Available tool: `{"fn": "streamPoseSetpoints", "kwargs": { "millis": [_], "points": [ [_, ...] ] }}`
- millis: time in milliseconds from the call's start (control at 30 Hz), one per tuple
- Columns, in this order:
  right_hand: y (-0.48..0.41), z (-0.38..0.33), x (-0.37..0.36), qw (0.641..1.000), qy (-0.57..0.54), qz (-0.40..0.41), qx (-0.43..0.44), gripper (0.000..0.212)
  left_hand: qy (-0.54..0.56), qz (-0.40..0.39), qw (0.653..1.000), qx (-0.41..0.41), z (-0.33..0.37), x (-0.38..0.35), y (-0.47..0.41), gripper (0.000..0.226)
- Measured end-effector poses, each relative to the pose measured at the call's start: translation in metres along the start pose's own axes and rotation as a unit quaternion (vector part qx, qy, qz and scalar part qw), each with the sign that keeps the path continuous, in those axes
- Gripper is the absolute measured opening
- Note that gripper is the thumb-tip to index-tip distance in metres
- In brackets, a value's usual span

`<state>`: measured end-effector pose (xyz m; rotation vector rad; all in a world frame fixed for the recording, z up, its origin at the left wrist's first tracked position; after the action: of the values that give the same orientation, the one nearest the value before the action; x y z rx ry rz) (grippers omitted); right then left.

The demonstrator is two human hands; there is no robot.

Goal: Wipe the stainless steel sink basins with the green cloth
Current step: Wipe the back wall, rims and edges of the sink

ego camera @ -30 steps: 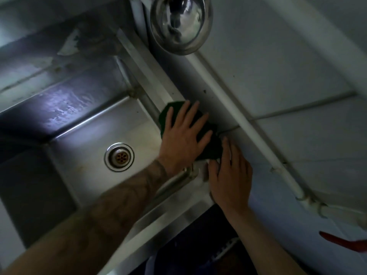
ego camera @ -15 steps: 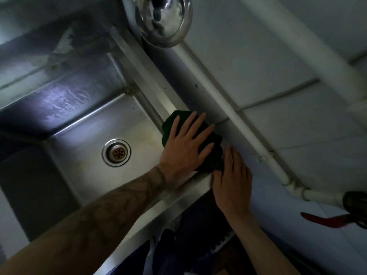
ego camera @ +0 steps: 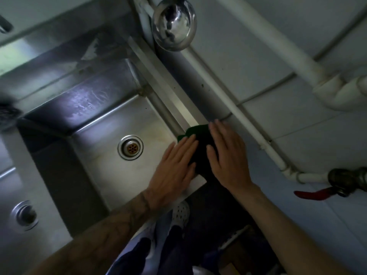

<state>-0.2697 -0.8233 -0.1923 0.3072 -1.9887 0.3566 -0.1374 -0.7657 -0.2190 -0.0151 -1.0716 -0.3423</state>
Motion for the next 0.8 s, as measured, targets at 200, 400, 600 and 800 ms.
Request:
{"fn": "streamPoseSetpoints", "kwargs": {
  "millis": [200, 400, 600, 800],
  "points": [
    [-0.010, -0.001, -0.043, 0.986, 0.075, -0.088, 0.122, 0.052, 0.001, -0.013, 0.977, 0.211, -0.075, -0.016, 0.141, 0.069],
    [0.062, -0.059, -0.068, 0.996, 0.065, -0.062, 0.029, 0.053, -0.035, 0.014, 0.970, 0.241, -0.107, -0.007, 0.201, 0.073],
    [0.057, -0.030, -0.044, 0.993, 0.104, -0.054, -0.029, 0.054, -0.067, 0.047, 0.978, 0.193, -0.108, -0.014, 0.200, 0.057],
    [0.097, -0.091, -0.067, 0.989, 0.097, 0.011, -0.110, 0.052, -0.056, 0.041, 0.976, 0.204, -0.114, -0.022, 0.200, 0.061]
  ]
}}
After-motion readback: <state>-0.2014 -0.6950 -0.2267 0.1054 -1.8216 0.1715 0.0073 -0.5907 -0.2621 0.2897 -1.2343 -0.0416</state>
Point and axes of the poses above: each hand's wrist, its own y-axis away from the middle knuckle, its own x-axis out of the back of the hand, z = x × y, the point moved 10 cm from there along -y, towards the middle knuckle, and after that the axes turned 1 degree about -z, right-handed, at the moved point
